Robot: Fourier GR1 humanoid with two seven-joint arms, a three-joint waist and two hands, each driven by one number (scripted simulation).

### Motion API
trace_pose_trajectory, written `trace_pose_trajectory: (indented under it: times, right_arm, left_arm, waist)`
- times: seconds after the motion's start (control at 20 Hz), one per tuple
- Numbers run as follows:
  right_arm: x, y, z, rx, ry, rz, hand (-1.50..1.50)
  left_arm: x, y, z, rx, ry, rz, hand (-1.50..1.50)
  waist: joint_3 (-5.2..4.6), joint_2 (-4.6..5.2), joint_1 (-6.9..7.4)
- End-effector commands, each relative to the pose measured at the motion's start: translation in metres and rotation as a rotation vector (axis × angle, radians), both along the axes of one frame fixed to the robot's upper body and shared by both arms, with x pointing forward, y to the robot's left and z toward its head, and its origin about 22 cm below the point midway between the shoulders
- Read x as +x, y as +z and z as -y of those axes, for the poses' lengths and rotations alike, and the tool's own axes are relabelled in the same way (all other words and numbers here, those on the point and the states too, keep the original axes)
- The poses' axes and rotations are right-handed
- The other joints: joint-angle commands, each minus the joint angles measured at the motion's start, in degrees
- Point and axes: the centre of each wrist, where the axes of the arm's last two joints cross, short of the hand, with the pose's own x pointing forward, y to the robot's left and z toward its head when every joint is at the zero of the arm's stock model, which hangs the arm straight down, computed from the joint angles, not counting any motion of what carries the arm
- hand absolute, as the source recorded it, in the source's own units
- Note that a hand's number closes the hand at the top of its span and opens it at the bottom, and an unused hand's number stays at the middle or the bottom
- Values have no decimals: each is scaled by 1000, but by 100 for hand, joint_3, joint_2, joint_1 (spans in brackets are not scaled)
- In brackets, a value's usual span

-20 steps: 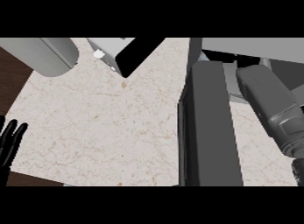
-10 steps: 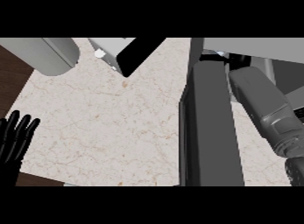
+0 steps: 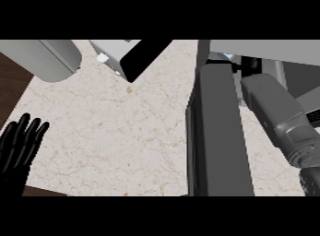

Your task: Pick up the milk, place it into the microwave and close the microwave

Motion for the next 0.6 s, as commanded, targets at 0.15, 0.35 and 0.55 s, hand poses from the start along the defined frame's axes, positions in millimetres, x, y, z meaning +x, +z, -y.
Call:
trace_pose_trajectory:
  times: [0.15, 0.35, 0.55]
  right_arm:
    - [-6, -12, 5, 25, 16, -15, -150]
    - [-10, -18, 22, 23, 13, -1, -150]
    - [-15, -27, 24, 43, 76, -17, -150]
  left_arm:
    - [0, 0, 13, 12, -9, -13, -150]
    - [5, -2, 20, 0, -9, -11, -150]
    - [0, 4, 32, 0, -40, 0, -150]
  waist:
    - [-2, -64, -55]
    - [-2, -68, -160]
    - [4, -127, -170]
